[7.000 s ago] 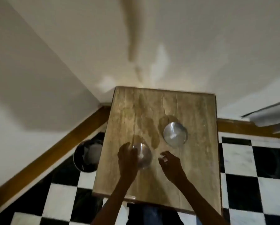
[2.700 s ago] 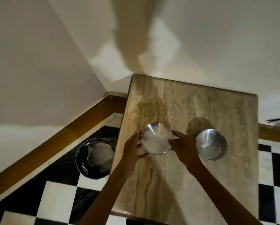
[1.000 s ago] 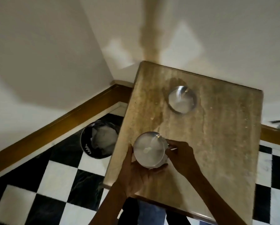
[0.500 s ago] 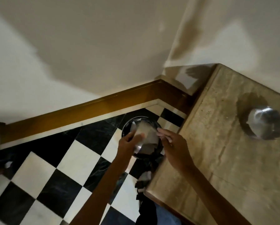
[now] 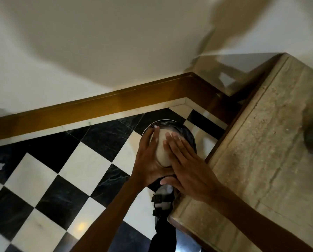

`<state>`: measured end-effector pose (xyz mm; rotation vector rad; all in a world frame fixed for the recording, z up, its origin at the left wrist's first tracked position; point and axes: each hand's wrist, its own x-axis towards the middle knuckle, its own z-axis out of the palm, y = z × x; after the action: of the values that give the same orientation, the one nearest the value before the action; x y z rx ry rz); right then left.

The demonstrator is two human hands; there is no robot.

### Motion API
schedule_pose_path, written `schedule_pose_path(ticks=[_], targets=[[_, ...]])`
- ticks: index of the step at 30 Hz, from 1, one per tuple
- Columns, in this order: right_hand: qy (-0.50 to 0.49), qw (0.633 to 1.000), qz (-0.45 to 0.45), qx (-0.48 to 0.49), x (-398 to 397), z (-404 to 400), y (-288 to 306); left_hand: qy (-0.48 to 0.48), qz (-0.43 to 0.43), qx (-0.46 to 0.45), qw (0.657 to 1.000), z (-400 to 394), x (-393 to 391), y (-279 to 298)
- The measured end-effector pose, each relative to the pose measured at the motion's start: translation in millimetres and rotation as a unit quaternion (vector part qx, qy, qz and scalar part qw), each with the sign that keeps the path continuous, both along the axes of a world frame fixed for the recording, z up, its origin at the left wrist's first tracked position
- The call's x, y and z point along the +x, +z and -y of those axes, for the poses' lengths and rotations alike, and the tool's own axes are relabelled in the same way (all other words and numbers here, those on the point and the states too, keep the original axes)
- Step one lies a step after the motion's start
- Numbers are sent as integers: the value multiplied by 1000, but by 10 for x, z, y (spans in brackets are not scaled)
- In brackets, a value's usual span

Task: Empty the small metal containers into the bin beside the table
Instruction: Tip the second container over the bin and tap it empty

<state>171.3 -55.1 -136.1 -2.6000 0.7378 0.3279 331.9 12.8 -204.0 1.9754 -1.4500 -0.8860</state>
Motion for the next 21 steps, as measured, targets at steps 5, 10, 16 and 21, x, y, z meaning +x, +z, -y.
schedule_pose_path(ticks=[5,10,16,21], targets=[[38,999,-6,5,-59,-42,-27,-30,-3,-12,999,80,-62,78],[4,1000,14,-1,-22,13,23,-17,3,-17,1000,192,-54,151],[-30,1000,10,-3,9,36,54,-26,10,9,1000,213,-36,122],[-30,1000,-5,-7,-41,49,61,-46,29,-2,999,170,-35,133]])
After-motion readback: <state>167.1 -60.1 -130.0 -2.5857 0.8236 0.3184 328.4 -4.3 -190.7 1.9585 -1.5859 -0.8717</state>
